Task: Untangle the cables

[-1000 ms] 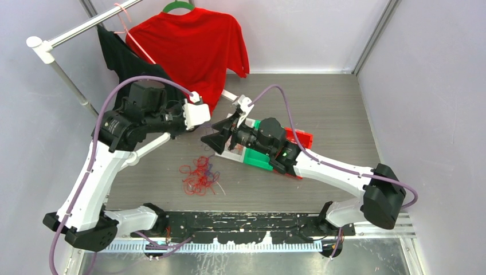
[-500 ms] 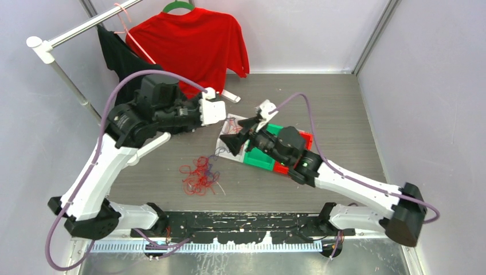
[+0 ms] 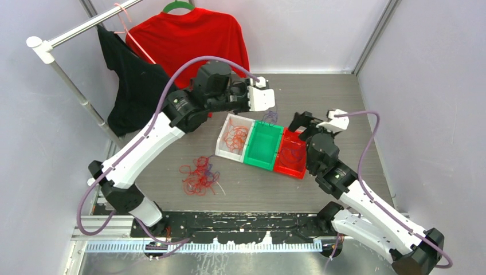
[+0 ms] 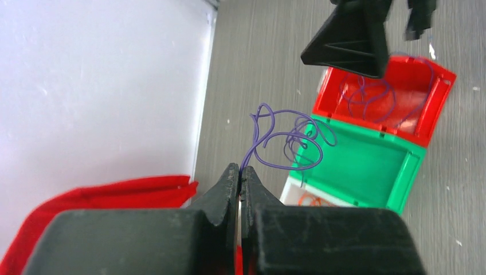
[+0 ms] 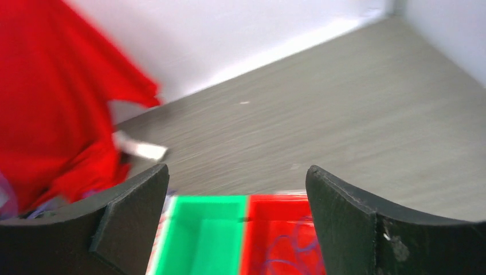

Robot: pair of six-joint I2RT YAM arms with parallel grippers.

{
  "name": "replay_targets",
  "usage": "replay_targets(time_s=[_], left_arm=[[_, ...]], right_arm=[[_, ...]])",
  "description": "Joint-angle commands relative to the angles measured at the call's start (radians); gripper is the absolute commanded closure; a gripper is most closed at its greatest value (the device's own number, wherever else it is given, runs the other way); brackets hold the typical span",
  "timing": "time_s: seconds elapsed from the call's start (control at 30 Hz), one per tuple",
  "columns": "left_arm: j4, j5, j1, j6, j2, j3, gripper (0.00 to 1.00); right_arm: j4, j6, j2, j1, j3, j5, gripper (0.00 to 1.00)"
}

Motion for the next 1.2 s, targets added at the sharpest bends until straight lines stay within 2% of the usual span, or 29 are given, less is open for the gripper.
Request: replay_targets(time_s=[0.0,0.2,0.43,0.63,0.77,1.03,1.17], left_arm=[[0.142,0.019,-0.049,-0.028,0.044,0.079,1.0],[0.162,0.03,-0.101,-0.032,0.144,0.157,1.0],[0.206,0.052,-0.123,-0.062,0.195,0.165,1.0],[0.259,0.072,-0.139,-0.109,0.225,0.141,1.0],[0.293,0.069,-0.14,-0.201,0.259,0.139,1.0],[0.461,0.054,-0.141,-0.326,0.276,-0.023,1.0],[0.513,0.068,-0.14,-0.389,0.3,-0.036,1.0]], right_arm=[[-0.175,0.152,-0.007,-0.086,0.043,0.237,0.07],[-0.208,0.191,-0.033,-0.134,0.04,0.311,0.07],[-0.206,0.16,-0.061,-0.196,0.045,0.401,0.07],[-0.215,0.163,-0.071,-0.267,0.042,0.413,0.07],[-0.227,0.178,-0.065,-0.306,0.042,0.392,0.06],[-0.24,0.181,-0.073,-0.344,0.065,0.388,0.06],[-0.245,0.174,-0.079,-0.358,0.072,0.386,0.06]])
